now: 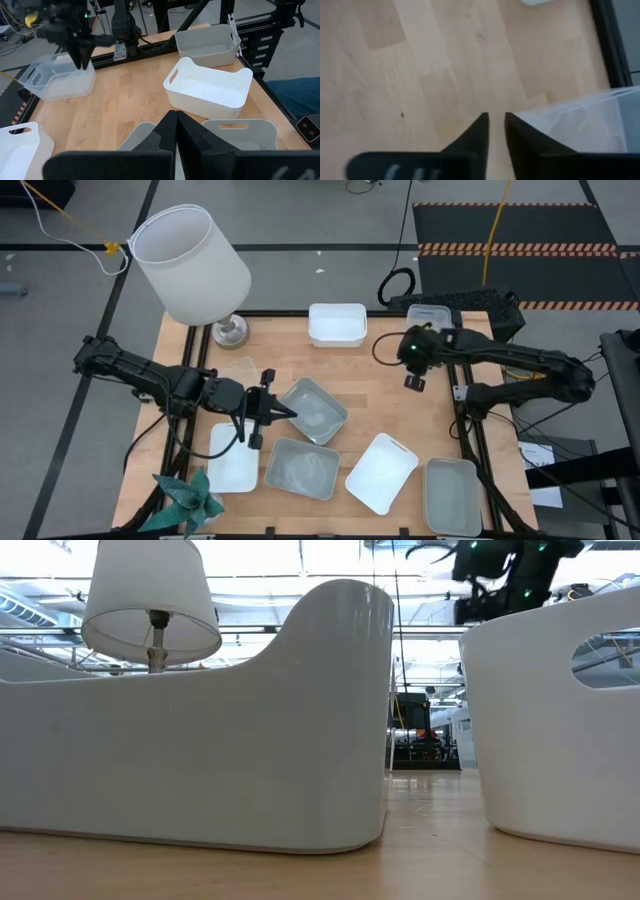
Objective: Stack baskets by color
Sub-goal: Stack the bottom left transparent bin on the top transparent bin
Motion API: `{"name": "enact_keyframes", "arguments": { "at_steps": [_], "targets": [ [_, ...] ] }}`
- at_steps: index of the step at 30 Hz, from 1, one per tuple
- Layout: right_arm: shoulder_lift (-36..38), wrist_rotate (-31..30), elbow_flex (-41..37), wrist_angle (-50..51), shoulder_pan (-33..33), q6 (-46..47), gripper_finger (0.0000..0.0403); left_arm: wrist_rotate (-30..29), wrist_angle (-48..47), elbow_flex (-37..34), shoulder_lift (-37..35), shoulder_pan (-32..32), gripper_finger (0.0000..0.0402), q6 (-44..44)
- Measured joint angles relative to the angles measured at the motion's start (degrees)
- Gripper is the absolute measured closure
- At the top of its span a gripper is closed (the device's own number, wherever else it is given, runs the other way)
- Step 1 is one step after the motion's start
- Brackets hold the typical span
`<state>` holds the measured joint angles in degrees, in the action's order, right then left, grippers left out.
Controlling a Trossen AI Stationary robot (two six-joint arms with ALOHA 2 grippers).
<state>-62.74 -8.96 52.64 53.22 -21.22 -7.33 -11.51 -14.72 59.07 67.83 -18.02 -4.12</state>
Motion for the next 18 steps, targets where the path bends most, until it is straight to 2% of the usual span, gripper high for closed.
{"name": "enact_keyframes", "arguments": {
  "at_steps": [2, 4, 11, 18],
  "targets": [
    [-2.3, -0.2, 0.0, -0.9, -0.2, -1.0, 0.0387, 0.0, 0.0, 0.0, 0.0, 0.0, 0.0389, 0.0],
    [-4.5, -1.2, 0.0, -1.9, -0.9, -2.2, 0.0398, 0.0, 0.0, 0.0, 0.0, 0.0, 0.0389, 0.1],
    [-10.3, -3.3, 0.0, -2.9, -4.4, -2.5, 0.0392, 0.0, -0.1, 0.0, 0.0, 0.0, 0.0389, 0.1],
    [-12.0, -5.7, 0.0, -2.5, -8.3, -2.4, 0.0401, 0.0, -0.1, 0.0, 0.0, 0.0, 0.0389, 0.1]
  ]
}}
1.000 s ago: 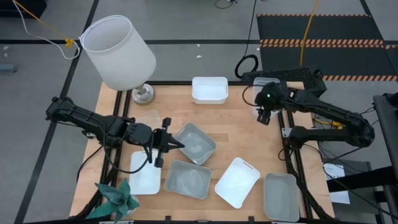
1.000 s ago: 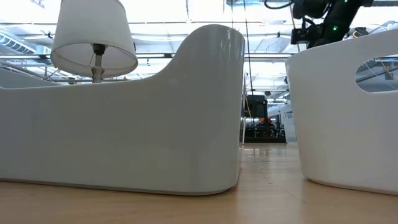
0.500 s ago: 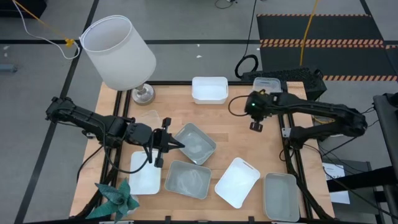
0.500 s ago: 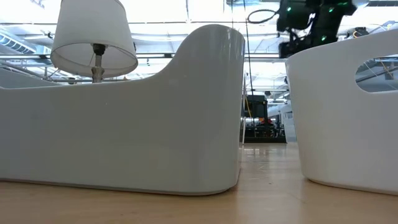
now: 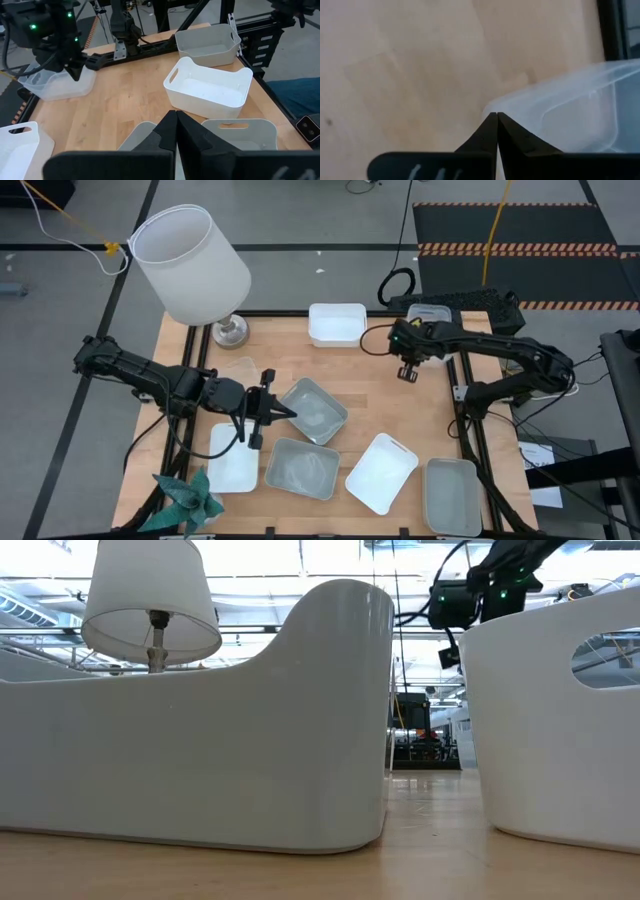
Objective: Stack baskets by color
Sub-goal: Stack the bottom left transparent bin on the top transparent bin, then stack the bottom left white bin on the top white bin
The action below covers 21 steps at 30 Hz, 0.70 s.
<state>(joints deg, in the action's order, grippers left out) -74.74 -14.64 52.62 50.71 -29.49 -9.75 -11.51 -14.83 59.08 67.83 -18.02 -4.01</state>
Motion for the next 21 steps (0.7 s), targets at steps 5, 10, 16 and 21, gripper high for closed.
{"name": "enact_keyframes", "arguments": {
  "at_steps": [5, 10, 16, 21],
  "targets": [
    [0.2, -0.5, 0.0, 0.5, -1.9, 0.0, 0.0402, 0.0, 0.0, 0.0, 0.0, 0.0, 0.0389, 0.0],
    [0.6, 2.1, 0.0, 0.5, -1.9, 0.5, 0.0402, 0.0, 0.0, 0.0, 0.0, 0.0, 0.0389, 0.0],
    [6.5, 13.2, 0.0, -3.9, 3.7, 4.9, 0.0402, 0.0, -2.0, 0.0, 0.0, 0.0, 0.0389, 1.3],
    [13.7, 9.5, 0.0, -6.7, 12.8, 9.8, 0.0402, 0.0, -12.4, 0.4, 0.0, -0.2, 0.0389, 11.6]
  ]
}}
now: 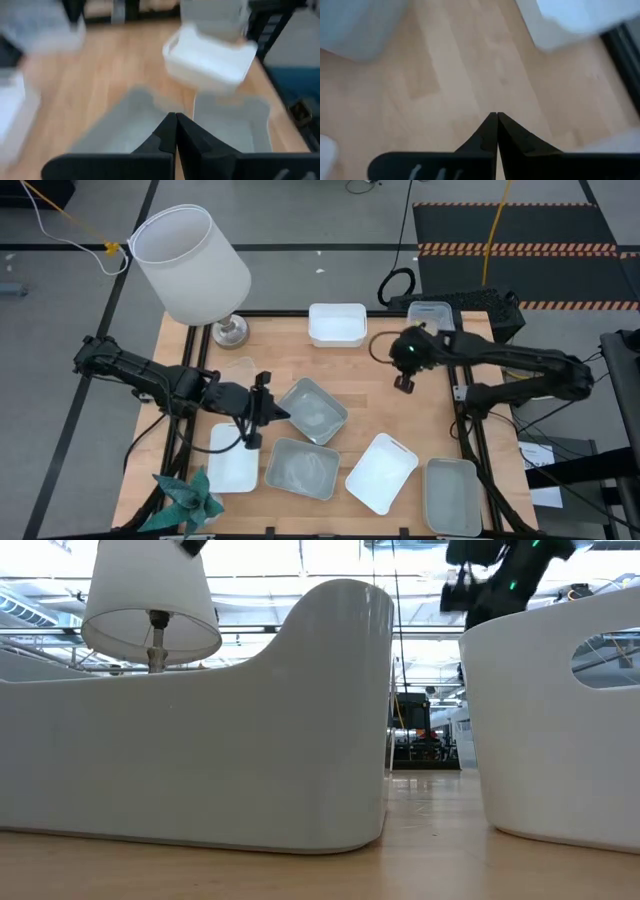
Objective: Stack baskets by color
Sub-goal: Stack the bottom left white bin on the top white bin
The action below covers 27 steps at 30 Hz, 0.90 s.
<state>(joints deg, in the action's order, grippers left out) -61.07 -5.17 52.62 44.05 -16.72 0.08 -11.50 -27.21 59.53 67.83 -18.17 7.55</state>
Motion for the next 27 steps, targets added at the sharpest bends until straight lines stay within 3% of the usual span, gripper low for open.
{"name": "enact_keyframes", "arguments": {
  "at_steps": [4, 8, 18, 27],
  "targets": [
    [3.8, -3.0, 0.0, -0.5, 7.6, 4.2, 0.0403, -0.6, -9.8, 0.7, 0.0, -0.4, 0.0389, 8.0],
    [5.5, -4.1, 0.0, -0.4, 14.7, 7.2, 0.0403, -1.2, -13.6, 0.7, 0.0, -1.8, 0.0389, 13.1],
    [6.3, -3.7, 0.0, 0.3, 25.1, 8.3, 0.0403, -1.2, -12.9, 0.7, 1.8, -10.3, 0.0389, 17.1],
    [6.3, -3.7, 0.0, 1.1, 29.0, 10.0, 0.0403, -1.7, -9.1, 0.8, 9.7, -14.6, 0.0389, 15.5]
  ]
}}
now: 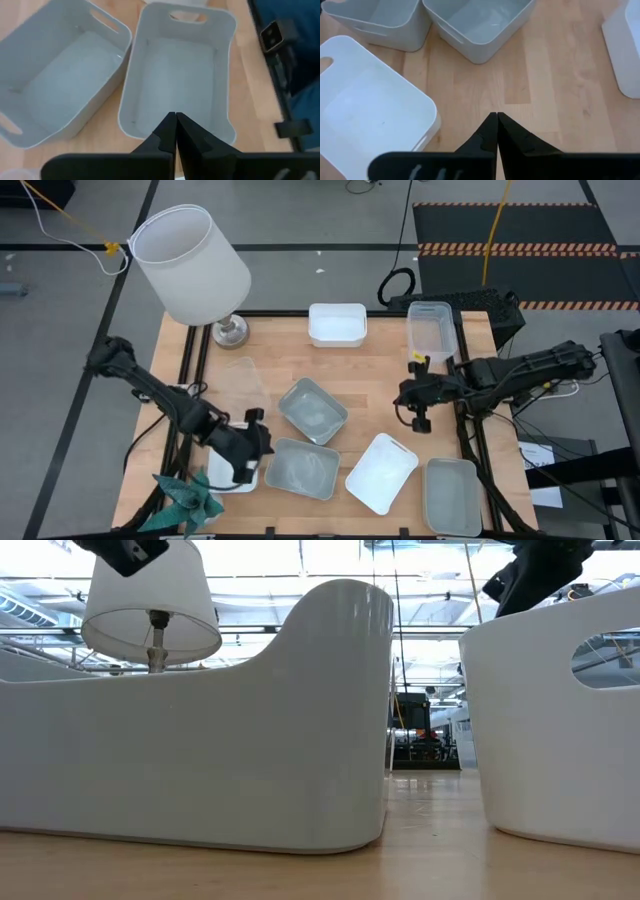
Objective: Stack baskets by color
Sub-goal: Stack the bottom left white bin on the top white bin
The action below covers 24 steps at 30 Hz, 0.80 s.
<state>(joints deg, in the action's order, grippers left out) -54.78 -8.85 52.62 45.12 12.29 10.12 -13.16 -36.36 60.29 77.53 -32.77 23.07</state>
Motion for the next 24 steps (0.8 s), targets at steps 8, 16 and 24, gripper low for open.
{"name": "enact_keyframes", "arguments": {
  "at_steps": [8, 16, 24],
  "targets": [
    [0.0, -0.1, 0.0, 0.2, 1.5, 1.9, 0.0403, -5.3, -2.8, 0.0, 3.6, 0.1, 0.0371, 2.3],
    [0.0, -0.1, 0.0, 1.0, 1.7, 1.9, 0.0403, -2.2, -6.0, 0.0, 3.4, -2.3, 0.0317, 9.1],
    [0.0, -0.1, 0.0, 1.0, 1.7, 2.1, 0.0403, -1.4, -6.3, 3.7, 3.7, -8.1, 0.028, 14.7]
  ]
}}
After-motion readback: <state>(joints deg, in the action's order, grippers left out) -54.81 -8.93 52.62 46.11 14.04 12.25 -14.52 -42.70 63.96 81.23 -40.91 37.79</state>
